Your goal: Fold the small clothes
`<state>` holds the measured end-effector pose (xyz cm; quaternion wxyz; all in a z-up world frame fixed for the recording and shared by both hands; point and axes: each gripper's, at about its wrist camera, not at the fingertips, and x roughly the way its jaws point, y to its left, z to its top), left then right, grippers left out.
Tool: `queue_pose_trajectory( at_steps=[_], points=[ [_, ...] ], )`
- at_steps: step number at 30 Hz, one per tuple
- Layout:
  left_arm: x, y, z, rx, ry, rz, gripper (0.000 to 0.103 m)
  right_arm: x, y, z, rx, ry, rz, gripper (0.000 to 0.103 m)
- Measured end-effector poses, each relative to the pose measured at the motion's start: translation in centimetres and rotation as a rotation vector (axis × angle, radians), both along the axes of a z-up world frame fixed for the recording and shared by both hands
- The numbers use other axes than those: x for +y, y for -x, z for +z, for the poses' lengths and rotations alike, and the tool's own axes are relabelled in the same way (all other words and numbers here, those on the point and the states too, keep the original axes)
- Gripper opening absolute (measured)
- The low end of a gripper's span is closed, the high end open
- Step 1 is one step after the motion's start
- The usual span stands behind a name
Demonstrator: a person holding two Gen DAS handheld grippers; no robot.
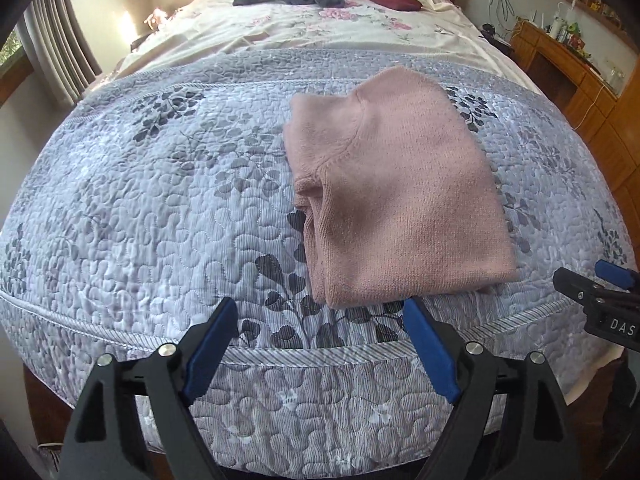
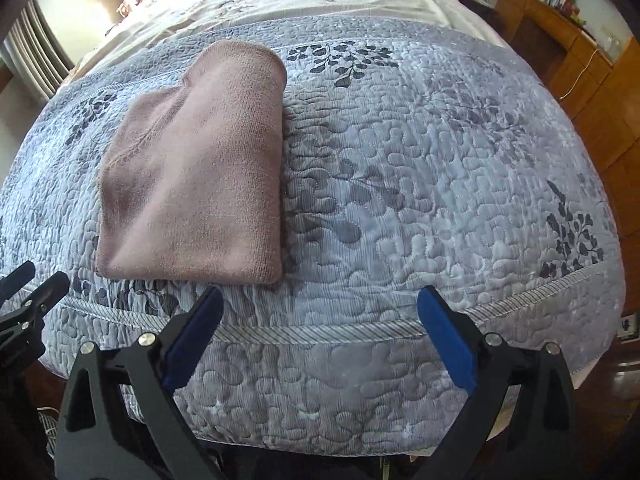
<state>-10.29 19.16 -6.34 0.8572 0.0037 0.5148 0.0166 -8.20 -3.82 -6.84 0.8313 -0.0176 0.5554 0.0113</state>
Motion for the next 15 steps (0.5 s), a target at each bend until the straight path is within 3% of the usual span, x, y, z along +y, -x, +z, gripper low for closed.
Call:
queue_pose_trajectory(
  at_steps=[9, 15],
  points=[
    [0.0, 0.8, 0.7, 0.02, -0.052, 0.031, 0.087, 1.7, 1.2, 1.1, 0.0, 0.058, 0.028, 0.099],
    [0.3, 1.1, 0.7, 0.027, -0.058, 0.042, 0.087, 2.4, 1.8, 1.1, 0.015, 0.037, 0.043, 0.1]
  ],
)
